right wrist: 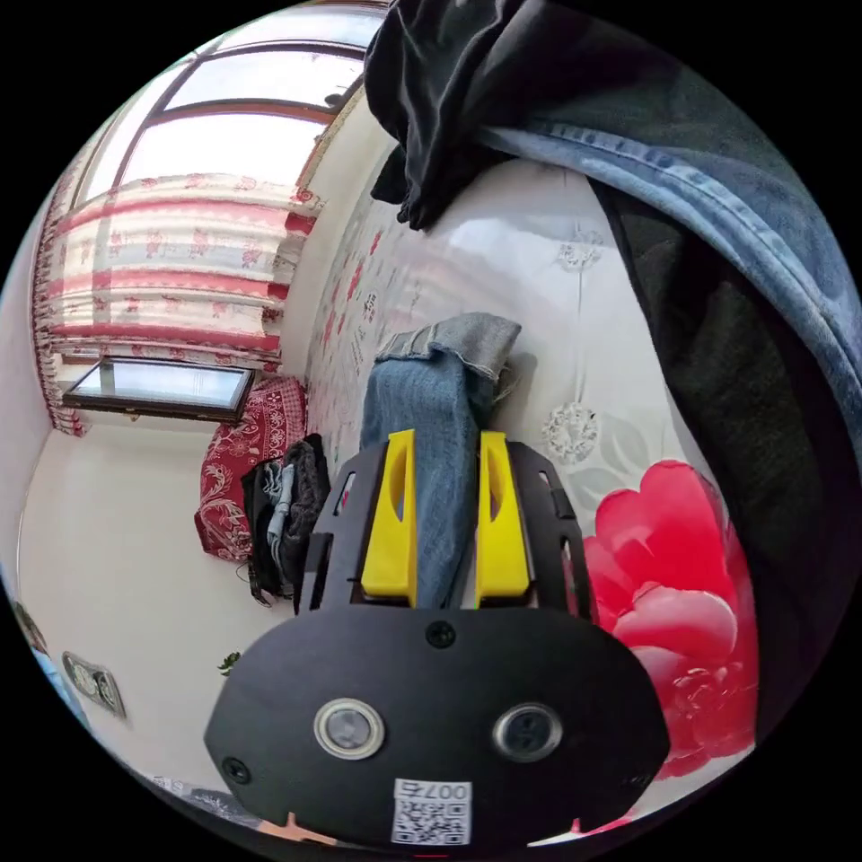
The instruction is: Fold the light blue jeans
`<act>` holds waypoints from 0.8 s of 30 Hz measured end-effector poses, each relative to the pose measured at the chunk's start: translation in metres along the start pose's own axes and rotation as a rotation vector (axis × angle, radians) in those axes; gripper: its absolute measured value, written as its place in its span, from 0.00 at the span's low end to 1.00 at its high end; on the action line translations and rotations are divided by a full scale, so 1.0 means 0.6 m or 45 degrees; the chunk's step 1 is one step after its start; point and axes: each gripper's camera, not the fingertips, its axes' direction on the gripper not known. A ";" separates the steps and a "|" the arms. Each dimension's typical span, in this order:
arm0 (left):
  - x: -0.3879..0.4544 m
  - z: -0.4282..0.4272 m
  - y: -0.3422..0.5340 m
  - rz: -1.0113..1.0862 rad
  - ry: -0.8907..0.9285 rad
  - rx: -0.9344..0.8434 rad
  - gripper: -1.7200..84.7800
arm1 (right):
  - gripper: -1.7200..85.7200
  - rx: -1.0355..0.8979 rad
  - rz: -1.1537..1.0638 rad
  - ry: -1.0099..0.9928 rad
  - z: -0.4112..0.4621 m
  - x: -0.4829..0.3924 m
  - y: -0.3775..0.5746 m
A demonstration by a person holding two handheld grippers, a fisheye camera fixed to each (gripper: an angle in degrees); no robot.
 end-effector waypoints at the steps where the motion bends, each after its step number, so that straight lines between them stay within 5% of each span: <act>1: -0.006 0.003 0.001 -0.003 0.011 0.002 0.01 | 0.07 -0.050 0.037 -0.023 0.020 -0.009 -0.002; 3: -0.015 0.008 0.004 -0.006 0.030 0.004 0.01 | 0.06 -0.086 -0.015 -0.049 0.038 -0.051 0.003; 6: -0.029 0.016 0.010 -0.005 0.069 0.019 0.01 | 0.05 -0.199 -0.478 -0.189 0.059 -0.214 0.051; 11: -0.047 0.023 0.032 0.058 0.220 0.101 0.01 | 0.06 -0.577 -1.522 -0.258 0.082 -0.502 0.372; 13: -0.045 0.023 0.040 0.109 0.281 0.133 0.01 | 0.06 -0.768 -1.703 -0.257 0.112 -0.525 0.502; 17: -0.020 0.028 0.053 0.254 0.426 0.166 0.01 | 0.08 -1.288 -1.726 -0.089 0.230 -0.460 0.745; 24: 0.125 0.061 0.080 0.743 0.494 0.051 0.01 | 0.09 -1.289 -1.445 0.010 0.221 -0.381 0.805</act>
